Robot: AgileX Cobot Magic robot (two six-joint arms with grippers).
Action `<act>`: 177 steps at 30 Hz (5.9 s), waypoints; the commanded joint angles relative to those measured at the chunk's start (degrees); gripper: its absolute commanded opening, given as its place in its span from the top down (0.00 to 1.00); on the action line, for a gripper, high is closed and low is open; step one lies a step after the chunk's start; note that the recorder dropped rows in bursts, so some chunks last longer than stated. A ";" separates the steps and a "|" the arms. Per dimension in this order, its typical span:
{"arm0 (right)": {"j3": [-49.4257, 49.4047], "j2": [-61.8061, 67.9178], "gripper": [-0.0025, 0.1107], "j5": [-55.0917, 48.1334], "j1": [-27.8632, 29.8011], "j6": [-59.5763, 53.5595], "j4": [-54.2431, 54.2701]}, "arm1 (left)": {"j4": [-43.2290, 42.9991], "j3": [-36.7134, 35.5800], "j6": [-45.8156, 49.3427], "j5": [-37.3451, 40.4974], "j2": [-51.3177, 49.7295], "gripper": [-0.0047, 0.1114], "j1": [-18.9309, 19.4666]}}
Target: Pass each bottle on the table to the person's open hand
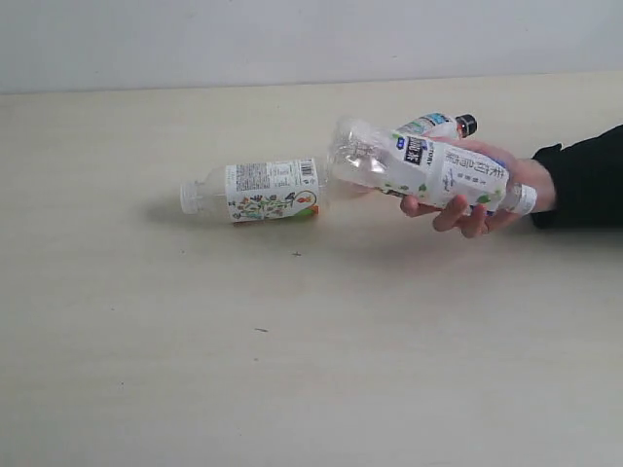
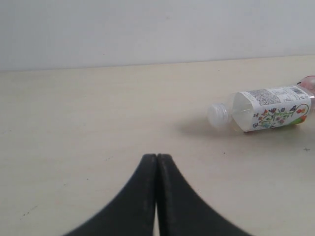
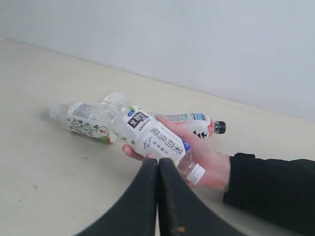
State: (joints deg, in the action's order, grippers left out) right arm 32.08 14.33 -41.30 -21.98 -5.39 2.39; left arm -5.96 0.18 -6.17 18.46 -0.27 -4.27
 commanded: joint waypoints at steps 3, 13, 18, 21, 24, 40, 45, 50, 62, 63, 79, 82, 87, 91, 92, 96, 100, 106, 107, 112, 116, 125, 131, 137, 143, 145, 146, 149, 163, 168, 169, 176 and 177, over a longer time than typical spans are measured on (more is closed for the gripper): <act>-1.88 -9.04 0.98 -4.03 -0.05 2.58 -4.92 | 0.20 -0.18 -0.11 -0.30 0.27 0.94 -0.30; -3.81 -10.51 0.98 -4.41 -0.05 4.54 -4.92 | 0.20 -0.18 -0.11 -0.30 0.27 0.94 -0.30; -3.81 -10.51 0.98 -5.70 -0.05 4.52 -4.92 | 0.20 -0.18 -0.11 -0.30 0.27 0.94 -0.30; -3.81 -10.51 0.98 -5.70 -0.05 4.52 -4.92 | 0.20 -0.18 -0.11 -0.30 0.27 0.94 -0.30; -3.81 -10.51 0.98 -5.70 -0.05 4.52 -4.92 | 0.20 -0.18 -0.11 -0.30 0.27 0.94 -0.30; -3.81 -10.51 0.98 -5.70 -0.05 4.52 -4.92 | 0.20 -0.18 -0.11 -0.30 0.27 0.94 -0.30; -3.81 -10.51 0.98 -5.70 -0.05 4.52 -4.92 | 0.20 -0.18 -0.11 -0.30 0.27 0.94 -0.30; -3.81 -10.51 0.98 -5.70 -0.05 4.52 -4.92 | 0.20 -0.18 -0.11 -0.30 0.27 0.94 -0.30; -3.81 -10.51 0.98 -5.70 -0.05 4.52 -4.92 | 0.20 -0.18 -0.01 -0.30 0.27 0.94 -0.30; -3.81 -10.51 0.98 -5.71 -0.05 4.67 -4.92 | 0.20 -0.18 -0.01 -0.30 0.27 0.94 -0.30; -3.81 -10.51 0.98 -5.71 -0.05 4.94 -4.92 | 0.20 -0.18 -0.12 -0.30 0.27 0.94 -0.30; -3.81 -10.51 0.98 -5.71 -0.05 4.94 -4.92 | 0.20 -0.18 -0.12 -0.30 0.27 0.94 -0.30; -3.81 -10.51 0.98 -5.71 -0.05 4.94 -4.92 | 0.20 -0.18 -0.12 -0.30 0.27 0.94 -0.30; -3.81 -10.51 0.98 -5.71 -0.05 4.94 -4.92 | 0.20 -0.18 -0.12 -0.30 0.27 0.94 -0.30; -3.81 -10.51 0.98 -5.71 -0.05 4.94 -4.92 | 0.20 -0.18 -0.12 -0.30 0.27 0.94 -0.30; -3.81 -10.51 0.98 -5.71 -0.05 4.94 -4.92 | 0.20 -0.18 -0.12 -0.30 0.27 0.94 -0.30; -3.81 -10.51 0.98 -5.71 -0.05 4.94 -4.92 | 0.20 -0.18 -0.12 -0.30 0.27 0.94 -0.30; -3.81 -10.51 0.98 -5.71 -0.05 4.94 -4.92 | 0.20 -0.18 -0.12 -0.30 0.27 0.94 -0.30; -3.81 -10.51 0.98 -5.71 -0.05 4.94 -4.92 | 0.20 -0.18 -0.12 -0.30 0.27 0.94 -0.30; -3.81 -10.51 0.98 -5.71 -0.05 4.94 -4.92 | 0.20 -0.18 -0.12 -0.30 0.27 0.94 -0.30; -3.81 -10.51 0.98 -5.71 -0.05 4.94 -4.92 | 0.20 -0.18 -0.12 -0.30 0.27 0.94 -0.30; -3.81 -10.51 0.98 -5.71 -0.05 4.94 -4.92 | 0.20 -0.18 -0.12 -0.30 0.27 0.94 -0.30; -3.81 -10.51 0.98 -5.71 -0.05 4.94 -4.92 | 0.20 -0.18 -0.12 -0.30 0.27 0.94 -0.30; -3.81 -10.51 0.98 -4.35 -0.05 4.94 -1.99 | 0.20 -0.18 -0.12 -0.30 0.27 0.94 -0.30; -3.81 -10.51 0.98 -0.72 -0.05 4.94 2.16 | 0.20 -0.18 -0.12 -0.30 0.27 0.94 -0.30; -3.81 -10.24 0.98 3.47 -0.05 4.94 2.18 | 0.20 -0.18 -0.12 -0.30 0.27 0.94 -0.30; -3.81 -9.73 0.98 6.90 -0.05 4.94 2.18 | 0.20 -0.18 -0.12 -0.30 0.27 0.94 -0.30; -3.56 -5.65 0.98 13.55 -0.05 5.39 2.04 | 0.20 -0.18 -0.12 -0.30 0.27 0.94 -0.30; 24.08 54.07 0.79 1.09 -0.05 -8.06 4.21 | 0.20 -0.18 -0.12 -0.30 0.27 0.94 -0.30; 35.02 67.63 0.77 2.63 -0.05 -8.88 4.25 | 0.20 -0.18 -0.12 -0.30 0.27 0.94 -0.30; 37.03 69.75 0.77 2.80 -0.05 -9.91 4.25 | 0.20 -0.18 -0.12 -0.30 0.27 0.94 -0.30; 51.14 86.83 0.51 -7.73 -0.05 -33.62 11.95 | 0.20 -0.18 -0.12 -0.30 0.27 0.94 -0.30; 52.47 88.56 0.47 -7.97 -0.05 -37.90 13.42 | 0.20 -0.18 -0.12 -0.30 0.27 0.94 -0.30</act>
State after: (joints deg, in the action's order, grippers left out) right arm 80.79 98.62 -46.64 -21.98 -31.67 12.06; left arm -5.96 0.18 -6.06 18.46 -0.27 -4.27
